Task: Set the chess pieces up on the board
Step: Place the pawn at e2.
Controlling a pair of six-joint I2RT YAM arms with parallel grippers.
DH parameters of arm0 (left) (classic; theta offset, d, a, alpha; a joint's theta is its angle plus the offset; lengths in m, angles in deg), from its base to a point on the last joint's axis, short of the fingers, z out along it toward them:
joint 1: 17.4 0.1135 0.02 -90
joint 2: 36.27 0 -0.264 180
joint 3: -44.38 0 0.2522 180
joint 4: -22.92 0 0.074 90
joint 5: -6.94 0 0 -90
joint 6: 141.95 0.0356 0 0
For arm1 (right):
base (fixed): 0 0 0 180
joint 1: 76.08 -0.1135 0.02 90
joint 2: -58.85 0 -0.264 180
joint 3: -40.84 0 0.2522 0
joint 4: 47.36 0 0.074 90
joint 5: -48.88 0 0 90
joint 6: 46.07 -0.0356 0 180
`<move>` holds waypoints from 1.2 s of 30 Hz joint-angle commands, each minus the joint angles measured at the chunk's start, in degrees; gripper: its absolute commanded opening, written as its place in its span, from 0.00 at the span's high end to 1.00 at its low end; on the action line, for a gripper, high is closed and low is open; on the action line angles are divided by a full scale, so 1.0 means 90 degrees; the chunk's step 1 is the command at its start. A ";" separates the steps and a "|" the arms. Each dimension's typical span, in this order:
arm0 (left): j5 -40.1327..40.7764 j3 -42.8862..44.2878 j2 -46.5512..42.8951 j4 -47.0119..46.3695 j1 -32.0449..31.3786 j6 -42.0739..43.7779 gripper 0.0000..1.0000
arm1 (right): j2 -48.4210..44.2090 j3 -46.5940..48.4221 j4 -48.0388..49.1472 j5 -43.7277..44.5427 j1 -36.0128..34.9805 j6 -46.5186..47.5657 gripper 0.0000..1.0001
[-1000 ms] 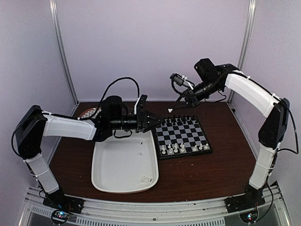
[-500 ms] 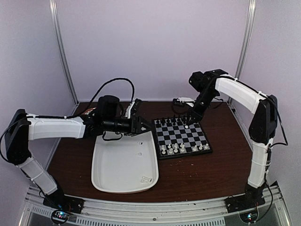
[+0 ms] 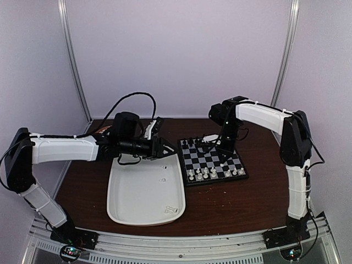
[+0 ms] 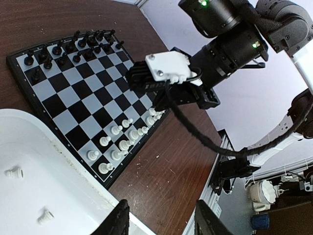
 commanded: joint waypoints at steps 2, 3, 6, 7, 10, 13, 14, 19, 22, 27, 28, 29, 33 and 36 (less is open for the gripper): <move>0.0051 -0.0071 -0.0210 -0.0121 0.0068 0.0120 0.55 | 0.0128 -0.0160 0.0122 0.0552 -0.0195 0.0017 0.98; 0.0052 -0.0077 -0.0211 -0.0122 0.0068 0.0117 0.55 | 0.0141 -0.0192 0.0151 0.0573 -0.0216 0.0003 0.98; 0.0052 -0.0109 -0.0217 -0.0149 0.0069 0.0103 0.55 | 0.0174 -0.0301 0.0344 0.0643 -0.0274 -0.0030 0.98; 0.0052 -0.0124 -0.0222 -0.0157 0.0068 0.0097 0.55 | 0.0177 -0.0331 0.0396 0.0670 -0.0295 -0.0042 0.98; 0.0045 -0.0157 -0.0227 -0.0189 0.0068 0.0071 0.55 | 0.0259 -0.0369 0.0536 0.0730 -0.0312 -0.0103 0.98; 0.0017 -0.0160 -0.0217 -0.0221 0.0069 0.0050 0.55 | 0.0311 -0.0360 0.0659 0.0715 -0.0312 -0.0129 0.97; 0.0004 -0.0160 -0.0208 -0.0227 0.0069 0.0046 0.55 | 0.0319 -0.0355 0.0695 0.0709 -0.0312 -0.0137 0.97; -0.0011 -0.0179 -0.0202 -0.0265 0.0068 0.0014 0.56 | 0.0427 -0.0292 0.0740 0.0660 -0.0312 -0.0169 0.97; -0.0006 -0.0198 -0.0200 -0.0283 0.0068 0.0007 0.56 | 0.0455 -0.0315 0.0753 0.0688 -0.0311 -0.0160 0.97; -0.0026 -0.0209 -0.0171 -0.0332 0.0073 -0.0016 0.56 | 0.0487 -0.0370 0.0819 0.0706 -0.0308 -0.0152 0.96; -0.0028 -0.0200 -0.0168 -0.0336 0.0069 -0.0025 0.56 | 0.0490 -0.0377 0.0829 0.0712 -0.0312 -0.0155 0.96; -0.0042 -0.0199 -0.0161 -0.0335 0.0068 -0.0025 0.56 | 0.0495 -0.0390 0.0862 0.0733 -0.0312 -0.0159 0.95; -0.0051 -0.0189 -0.0145 -0.0331 0.0068 -0.0023 0.56 | 0.0516 -0.0418 0.0884 0.0774 -0.0312 -0.0145 0.94; -0.0067 -0.0179 -0.0130 -0.0336 0.0069 -0.0040 0.56 | 0.0541 -0.0435 0.0890 0.0817 -0.0312 -0.0140 0.93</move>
